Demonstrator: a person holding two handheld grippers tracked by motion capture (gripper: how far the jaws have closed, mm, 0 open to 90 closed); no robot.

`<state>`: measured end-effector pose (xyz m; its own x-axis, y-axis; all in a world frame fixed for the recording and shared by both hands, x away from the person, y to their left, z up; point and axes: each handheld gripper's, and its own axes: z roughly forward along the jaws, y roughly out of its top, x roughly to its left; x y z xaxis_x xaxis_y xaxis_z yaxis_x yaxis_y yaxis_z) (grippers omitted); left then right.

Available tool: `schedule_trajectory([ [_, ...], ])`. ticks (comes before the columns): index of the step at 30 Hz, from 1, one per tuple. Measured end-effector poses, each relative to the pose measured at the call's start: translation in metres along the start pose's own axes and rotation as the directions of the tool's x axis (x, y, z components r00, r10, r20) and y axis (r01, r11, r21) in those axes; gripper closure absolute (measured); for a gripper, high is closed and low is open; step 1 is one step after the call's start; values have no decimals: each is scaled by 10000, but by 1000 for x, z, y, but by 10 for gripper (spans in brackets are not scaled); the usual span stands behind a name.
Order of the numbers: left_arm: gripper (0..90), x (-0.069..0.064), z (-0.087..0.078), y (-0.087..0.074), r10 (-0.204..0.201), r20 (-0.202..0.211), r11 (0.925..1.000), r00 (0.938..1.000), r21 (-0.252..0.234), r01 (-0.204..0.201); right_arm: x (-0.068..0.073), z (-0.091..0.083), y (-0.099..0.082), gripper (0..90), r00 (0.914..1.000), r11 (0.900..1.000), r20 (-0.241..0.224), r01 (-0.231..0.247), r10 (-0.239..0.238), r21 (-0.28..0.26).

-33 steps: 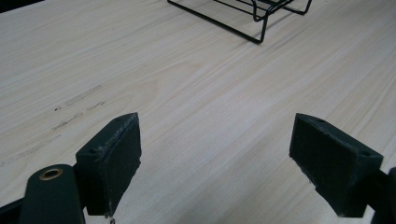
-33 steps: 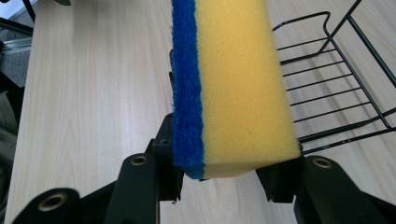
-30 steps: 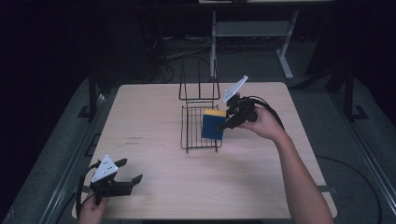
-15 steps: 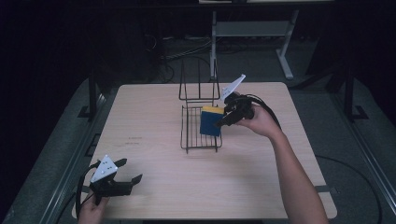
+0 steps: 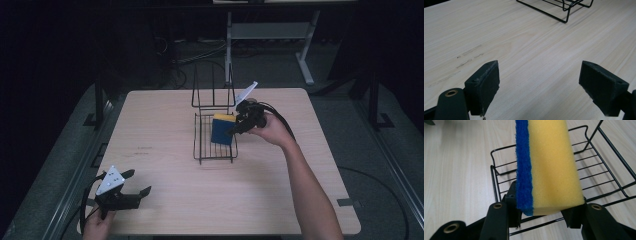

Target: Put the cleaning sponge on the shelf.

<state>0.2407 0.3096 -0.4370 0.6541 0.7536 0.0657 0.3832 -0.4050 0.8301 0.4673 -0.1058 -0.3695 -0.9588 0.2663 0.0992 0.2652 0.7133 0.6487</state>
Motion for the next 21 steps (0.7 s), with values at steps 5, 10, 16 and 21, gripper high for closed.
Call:
schedule_trajectory([
  [5,162,0,-1,0,8,-2,10000,10000,-31,-8,-4,3,-2,557,9999,9999,105,-121,120,36],
  [10,163,0,-1,0,23,10,10000,10000,-16,-23,-4,4,-2,557,9994,9999,350,-23,19,115],
  [16,162,0,-1,0,-17,9,10000,10000,-47,17,-4,7,-2,554,9993,9999,362,-30,25,149],
  [21,162,1,-1,0,-13,-24,10000,10000,-36,13,-4,10,-3,550,9992,9998,391,41,-48,189],
])
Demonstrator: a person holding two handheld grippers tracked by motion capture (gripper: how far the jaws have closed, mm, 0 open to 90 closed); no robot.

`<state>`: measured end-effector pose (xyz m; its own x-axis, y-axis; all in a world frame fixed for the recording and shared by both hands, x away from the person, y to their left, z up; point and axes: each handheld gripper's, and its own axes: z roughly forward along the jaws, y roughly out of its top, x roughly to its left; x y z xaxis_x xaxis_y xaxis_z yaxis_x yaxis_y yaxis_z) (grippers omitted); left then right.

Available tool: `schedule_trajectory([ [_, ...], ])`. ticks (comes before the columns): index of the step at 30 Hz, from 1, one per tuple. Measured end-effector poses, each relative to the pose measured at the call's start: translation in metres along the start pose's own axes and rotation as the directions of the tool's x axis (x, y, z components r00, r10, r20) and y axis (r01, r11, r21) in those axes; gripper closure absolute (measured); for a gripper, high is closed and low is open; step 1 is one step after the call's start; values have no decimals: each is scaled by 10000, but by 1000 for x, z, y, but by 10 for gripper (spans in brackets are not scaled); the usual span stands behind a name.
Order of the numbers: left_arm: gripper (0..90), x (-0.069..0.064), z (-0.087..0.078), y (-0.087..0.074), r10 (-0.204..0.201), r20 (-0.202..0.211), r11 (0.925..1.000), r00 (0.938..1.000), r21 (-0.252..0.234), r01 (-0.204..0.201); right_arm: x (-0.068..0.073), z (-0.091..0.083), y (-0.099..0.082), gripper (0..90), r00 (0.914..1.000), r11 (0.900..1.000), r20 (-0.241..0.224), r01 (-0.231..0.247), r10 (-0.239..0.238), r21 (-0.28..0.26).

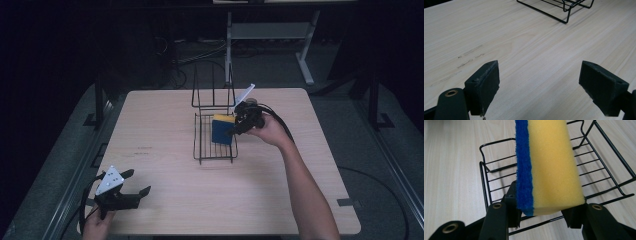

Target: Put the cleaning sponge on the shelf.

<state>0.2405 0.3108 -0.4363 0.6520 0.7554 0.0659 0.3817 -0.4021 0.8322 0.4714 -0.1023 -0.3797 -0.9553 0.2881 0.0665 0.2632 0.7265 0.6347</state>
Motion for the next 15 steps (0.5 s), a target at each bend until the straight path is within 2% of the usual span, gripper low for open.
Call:
schedule_trajectory([
  [15,162,0,0,0,-20,11,10000,10000,-50,20,-1,1,-1,468,10000,10000,31,-76,76,2],
])
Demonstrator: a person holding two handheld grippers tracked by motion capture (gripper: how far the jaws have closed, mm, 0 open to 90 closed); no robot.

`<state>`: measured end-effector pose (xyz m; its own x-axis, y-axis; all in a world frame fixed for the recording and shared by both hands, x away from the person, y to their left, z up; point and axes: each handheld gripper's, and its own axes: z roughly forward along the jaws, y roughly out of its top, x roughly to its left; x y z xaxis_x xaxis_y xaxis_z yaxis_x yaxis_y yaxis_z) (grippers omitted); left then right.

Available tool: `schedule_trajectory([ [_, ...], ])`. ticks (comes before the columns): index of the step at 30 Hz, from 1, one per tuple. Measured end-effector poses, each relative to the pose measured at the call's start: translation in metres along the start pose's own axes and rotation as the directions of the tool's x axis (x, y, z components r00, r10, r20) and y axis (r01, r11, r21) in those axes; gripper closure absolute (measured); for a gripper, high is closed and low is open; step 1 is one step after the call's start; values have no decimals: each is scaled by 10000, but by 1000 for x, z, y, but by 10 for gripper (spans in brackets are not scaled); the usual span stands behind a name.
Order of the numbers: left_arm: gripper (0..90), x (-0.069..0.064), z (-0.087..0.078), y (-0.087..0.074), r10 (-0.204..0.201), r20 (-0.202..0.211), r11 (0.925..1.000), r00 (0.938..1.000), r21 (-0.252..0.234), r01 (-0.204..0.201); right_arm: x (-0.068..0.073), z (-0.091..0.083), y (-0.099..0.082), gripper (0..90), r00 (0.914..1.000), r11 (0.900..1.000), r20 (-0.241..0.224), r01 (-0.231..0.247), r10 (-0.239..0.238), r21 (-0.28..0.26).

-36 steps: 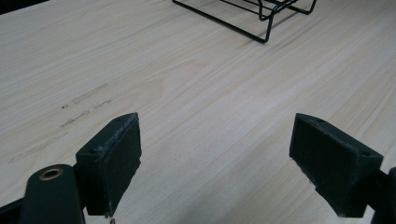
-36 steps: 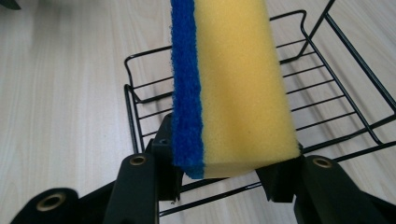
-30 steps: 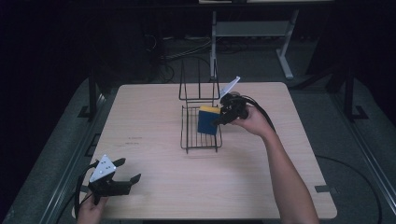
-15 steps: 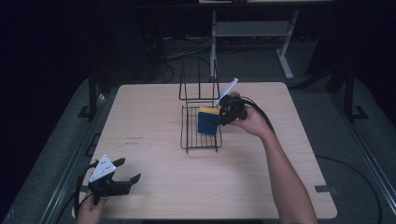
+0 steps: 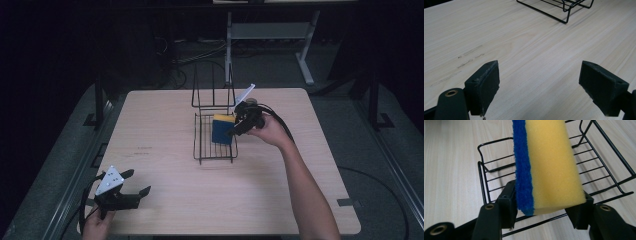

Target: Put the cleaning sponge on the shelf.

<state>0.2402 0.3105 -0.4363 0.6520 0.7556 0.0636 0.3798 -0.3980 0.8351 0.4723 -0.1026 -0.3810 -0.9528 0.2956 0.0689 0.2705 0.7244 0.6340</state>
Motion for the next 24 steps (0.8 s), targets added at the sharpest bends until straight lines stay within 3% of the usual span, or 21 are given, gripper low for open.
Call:
schedule_trajectory([
  [24,162,0,0,0,1,26,10000,10000,25,-2,2,-8,-1,357,9997,9997,36,-243,243,19],
])
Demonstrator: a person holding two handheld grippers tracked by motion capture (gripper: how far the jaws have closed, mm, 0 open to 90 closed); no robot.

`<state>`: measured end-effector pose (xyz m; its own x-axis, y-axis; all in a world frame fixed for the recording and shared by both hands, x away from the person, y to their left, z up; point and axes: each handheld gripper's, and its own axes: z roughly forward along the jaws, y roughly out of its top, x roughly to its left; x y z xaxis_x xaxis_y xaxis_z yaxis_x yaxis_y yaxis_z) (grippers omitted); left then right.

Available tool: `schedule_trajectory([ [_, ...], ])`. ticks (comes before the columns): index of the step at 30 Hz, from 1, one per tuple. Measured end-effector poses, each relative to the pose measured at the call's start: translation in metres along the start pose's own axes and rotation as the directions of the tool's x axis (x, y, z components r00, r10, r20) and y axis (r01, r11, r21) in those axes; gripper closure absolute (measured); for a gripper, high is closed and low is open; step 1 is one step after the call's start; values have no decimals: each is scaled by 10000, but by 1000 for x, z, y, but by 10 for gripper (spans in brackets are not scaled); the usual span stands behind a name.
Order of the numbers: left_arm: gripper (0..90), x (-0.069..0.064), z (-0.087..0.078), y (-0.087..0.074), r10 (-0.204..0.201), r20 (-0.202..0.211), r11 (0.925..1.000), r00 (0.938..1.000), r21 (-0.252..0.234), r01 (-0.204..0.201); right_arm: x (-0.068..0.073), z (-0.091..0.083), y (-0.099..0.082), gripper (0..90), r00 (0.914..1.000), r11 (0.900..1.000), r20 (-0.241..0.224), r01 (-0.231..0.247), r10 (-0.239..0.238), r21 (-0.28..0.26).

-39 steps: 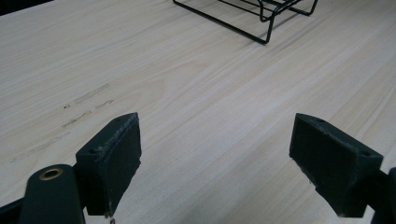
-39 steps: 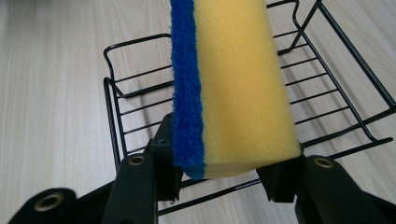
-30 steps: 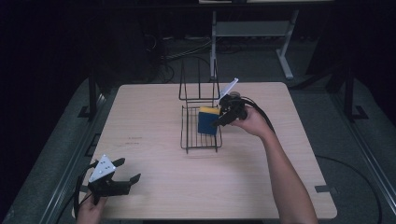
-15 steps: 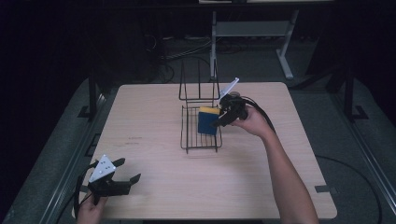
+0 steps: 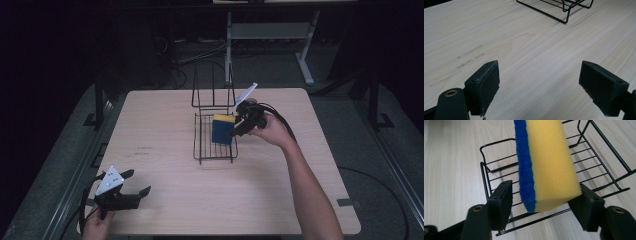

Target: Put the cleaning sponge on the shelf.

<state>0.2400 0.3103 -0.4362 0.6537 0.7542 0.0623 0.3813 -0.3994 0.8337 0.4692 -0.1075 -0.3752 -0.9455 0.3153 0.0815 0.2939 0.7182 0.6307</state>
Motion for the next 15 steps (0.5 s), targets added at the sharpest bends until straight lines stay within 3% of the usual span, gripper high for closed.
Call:
schedule_trajectory([
  [15,162,-1,1,0,20,-4,10000,10000,41,-20,0,-4,-8,271,9998,9998,85,-180,180,26],
])
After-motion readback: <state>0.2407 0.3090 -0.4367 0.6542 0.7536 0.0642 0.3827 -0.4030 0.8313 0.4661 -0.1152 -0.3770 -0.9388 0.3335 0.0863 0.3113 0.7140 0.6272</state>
